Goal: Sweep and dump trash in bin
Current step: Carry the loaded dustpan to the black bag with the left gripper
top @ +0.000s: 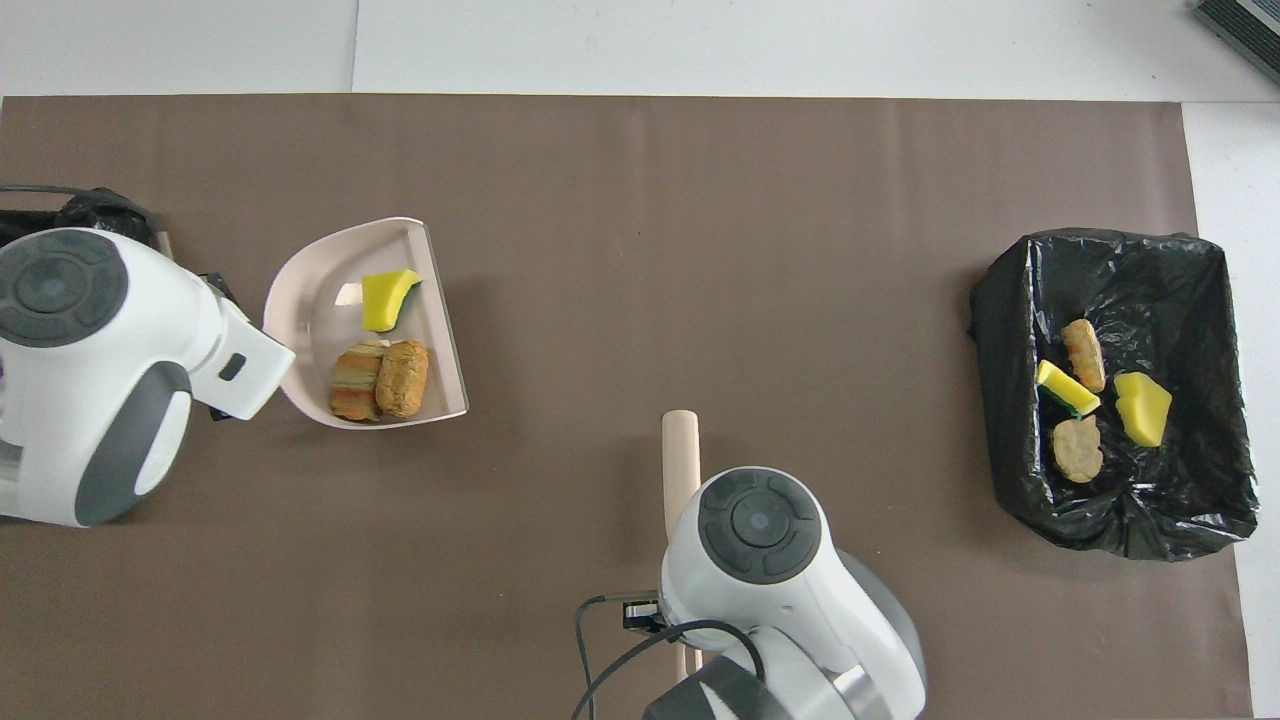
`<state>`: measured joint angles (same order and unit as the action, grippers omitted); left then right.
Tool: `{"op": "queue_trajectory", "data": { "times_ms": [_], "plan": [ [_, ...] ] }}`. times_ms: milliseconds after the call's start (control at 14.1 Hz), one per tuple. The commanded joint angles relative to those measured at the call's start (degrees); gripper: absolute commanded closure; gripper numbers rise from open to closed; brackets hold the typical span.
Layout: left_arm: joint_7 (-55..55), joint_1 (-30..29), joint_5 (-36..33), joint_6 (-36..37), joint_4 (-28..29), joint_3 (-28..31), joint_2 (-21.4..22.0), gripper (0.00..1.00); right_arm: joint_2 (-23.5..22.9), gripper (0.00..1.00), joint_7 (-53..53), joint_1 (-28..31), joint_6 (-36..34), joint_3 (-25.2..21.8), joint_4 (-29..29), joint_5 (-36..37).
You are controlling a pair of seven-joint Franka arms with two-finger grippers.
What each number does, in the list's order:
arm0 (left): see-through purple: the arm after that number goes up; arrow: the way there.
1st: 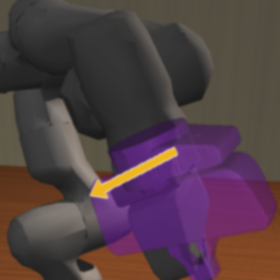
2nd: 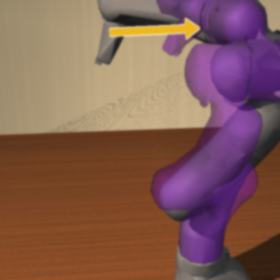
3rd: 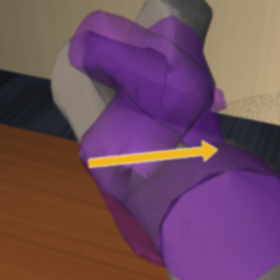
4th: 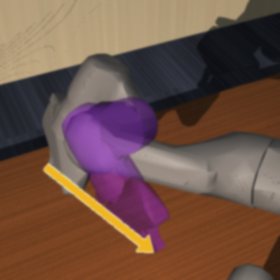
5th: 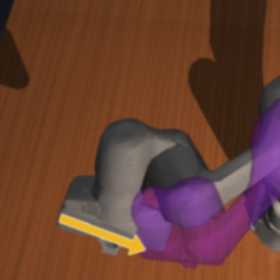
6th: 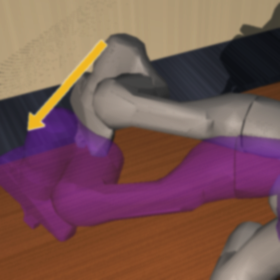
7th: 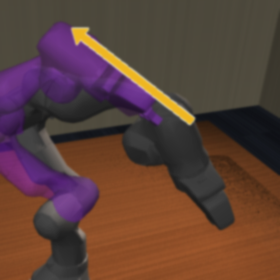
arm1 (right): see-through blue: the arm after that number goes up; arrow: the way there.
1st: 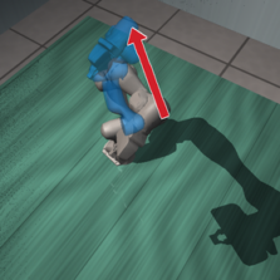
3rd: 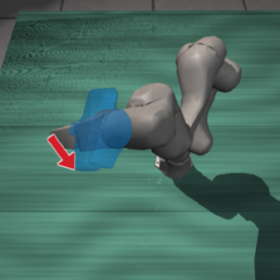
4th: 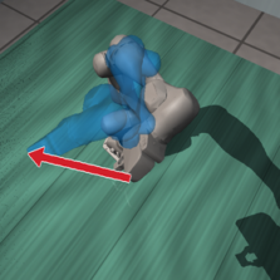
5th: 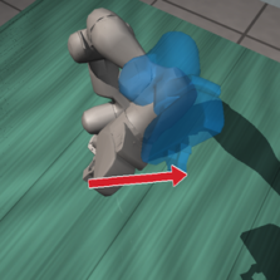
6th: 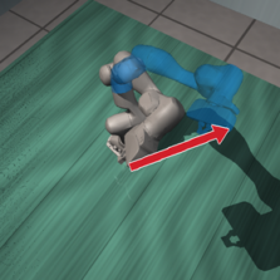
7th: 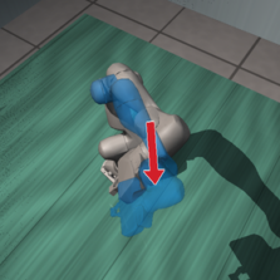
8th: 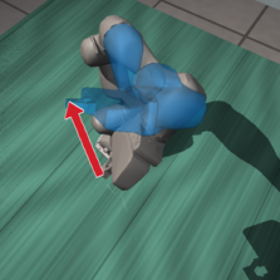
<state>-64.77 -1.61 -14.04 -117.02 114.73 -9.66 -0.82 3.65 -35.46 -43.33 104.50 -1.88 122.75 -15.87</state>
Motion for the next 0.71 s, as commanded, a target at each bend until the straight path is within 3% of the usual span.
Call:
{"op": "queue_trajectory", "data": {
  "times_ms": [0,142,355,638],
  "plan": [
    [-13.9,-10.5,5.6,5.0,-7.2,-0.6,-1.7,1.00,-2.4,1.00,-5.1,-5.1,6.2,0.0,0.7,0.1],
    [-19.6,-16.0,5.8,8.3,-12.8,-0.6,-3.8,1.00,-5.7,1.00,-9.2,-8.9,9.1,0.0,0.7,0.1],
    [-26.6,-24.6,5.2,10.2,-21.1,-0.7,-8.3,1.00,-5.3,1.00,-8.1,-10.8,9.6,0.0,3.6,0.6],
    [-32.7,-30.9,-0.9,6.6,-23.8,-0.6,-10.1,1.00,-3.8,1.00,-5.3,-9.9,12.2,0.0,7.5,0.4]
  ]
}}
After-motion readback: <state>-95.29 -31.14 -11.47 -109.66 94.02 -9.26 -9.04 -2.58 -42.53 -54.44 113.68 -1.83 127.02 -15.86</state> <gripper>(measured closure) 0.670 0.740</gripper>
